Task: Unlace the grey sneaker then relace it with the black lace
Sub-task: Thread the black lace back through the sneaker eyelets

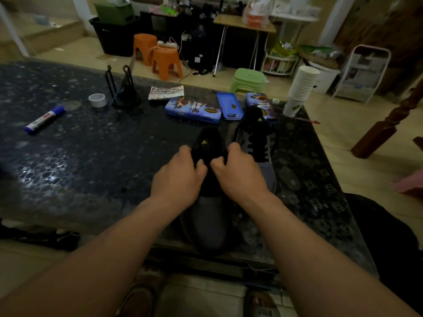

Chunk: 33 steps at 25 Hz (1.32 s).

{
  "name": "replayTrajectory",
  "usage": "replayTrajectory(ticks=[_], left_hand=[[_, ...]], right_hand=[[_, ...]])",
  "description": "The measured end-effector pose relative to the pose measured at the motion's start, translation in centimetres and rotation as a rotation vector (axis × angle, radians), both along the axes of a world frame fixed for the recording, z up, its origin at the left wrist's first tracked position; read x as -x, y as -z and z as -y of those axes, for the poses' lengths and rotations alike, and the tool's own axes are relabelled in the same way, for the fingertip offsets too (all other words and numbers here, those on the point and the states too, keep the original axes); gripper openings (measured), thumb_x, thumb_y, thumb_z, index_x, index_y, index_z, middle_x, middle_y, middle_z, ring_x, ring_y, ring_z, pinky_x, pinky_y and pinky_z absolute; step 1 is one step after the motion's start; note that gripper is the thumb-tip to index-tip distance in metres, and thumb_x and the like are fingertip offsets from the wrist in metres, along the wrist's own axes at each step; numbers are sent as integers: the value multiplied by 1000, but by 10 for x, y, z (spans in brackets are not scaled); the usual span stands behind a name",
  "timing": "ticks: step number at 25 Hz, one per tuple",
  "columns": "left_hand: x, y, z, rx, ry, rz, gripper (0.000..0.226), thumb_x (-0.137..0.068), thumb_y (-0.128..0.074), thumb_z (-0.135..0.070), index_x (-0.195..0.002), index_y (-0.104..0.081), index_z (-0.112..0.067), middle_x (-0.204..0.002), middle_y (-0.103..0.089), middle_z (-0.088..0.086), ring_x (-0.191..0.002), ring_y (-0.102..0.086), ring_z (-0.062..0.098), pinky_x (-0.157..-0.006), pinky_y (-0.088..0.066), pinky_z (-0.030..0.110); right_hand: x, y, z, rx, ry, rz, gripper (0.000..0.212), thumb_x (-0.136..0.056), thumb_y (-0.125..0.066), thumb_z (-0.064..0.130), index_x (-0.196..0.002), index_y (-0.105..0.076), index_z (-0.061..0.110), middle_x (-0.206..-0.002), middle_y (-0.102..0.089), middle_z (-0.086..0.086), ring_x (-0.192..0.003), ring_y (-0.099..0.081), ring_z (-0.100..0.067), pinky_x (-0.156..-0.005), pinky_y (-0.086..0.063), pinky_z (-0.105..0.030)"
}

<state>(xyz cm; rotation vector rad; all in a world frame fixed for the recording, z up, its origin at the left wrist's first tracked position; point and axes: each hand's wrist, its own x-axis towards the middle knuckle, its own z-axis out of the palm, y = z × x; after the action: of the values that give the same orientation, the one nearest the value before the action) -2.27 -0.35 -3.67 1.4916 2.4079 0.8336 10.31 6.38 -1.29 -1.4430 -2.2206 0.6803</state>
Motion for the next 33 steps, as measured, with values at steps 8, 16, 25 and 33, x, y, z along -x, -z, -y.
replayTrajectory(ticks=[8, 16, 25, 33], left_hand=[[17, 2, 10, 132, 58, 208, 45, -94, -55, -62, -114, -49, -22, -107, -64, 2, -94, -63, 26, -78, -53, 40], [4, -1, 9, 155, 39, 14, 35, -93, -57, -45, -107, -48, -14, -106, -62, 10, -94, -62, 37, -77, -51, 44], [10, 3, 8, 128, 29, 167, 53, -96, -45, -70, -112, -51, -20, -108, -63, 3, -95, -62, 28, -84, -54, 46], [-1, 8, 3, 52, -4, -69, 27, -105, -40, -43, -97, -44, -17, -109, -62, 11, -97, -62, 38, -72, -37, 40]], right_hand=[[-19, 1, 4, 187, -48, -36, 40, -93, -66, 52, -109, -49, 19, -91, -55, 11, -77, -51, -1, -56, -37, -24], [-14, 5, 8, 98, -88, 16, 23, -94, -63, 27, -104, -48, 12, -86, -56, 0, -71, -55, -15, -55, -43, -32], [-18, 7, 7, 162, -47, -34, 34, -100, -57, 49, -105, -52, 16, -92, -61, 0, -77, -58, -13, -55, -38, -31], [-6, 17, 10, -22, -62, -16, 20, -102, -51, 28, -93, -43, 12, -85, -61, -14, -78, -59, -38, -62, -38, -39]])
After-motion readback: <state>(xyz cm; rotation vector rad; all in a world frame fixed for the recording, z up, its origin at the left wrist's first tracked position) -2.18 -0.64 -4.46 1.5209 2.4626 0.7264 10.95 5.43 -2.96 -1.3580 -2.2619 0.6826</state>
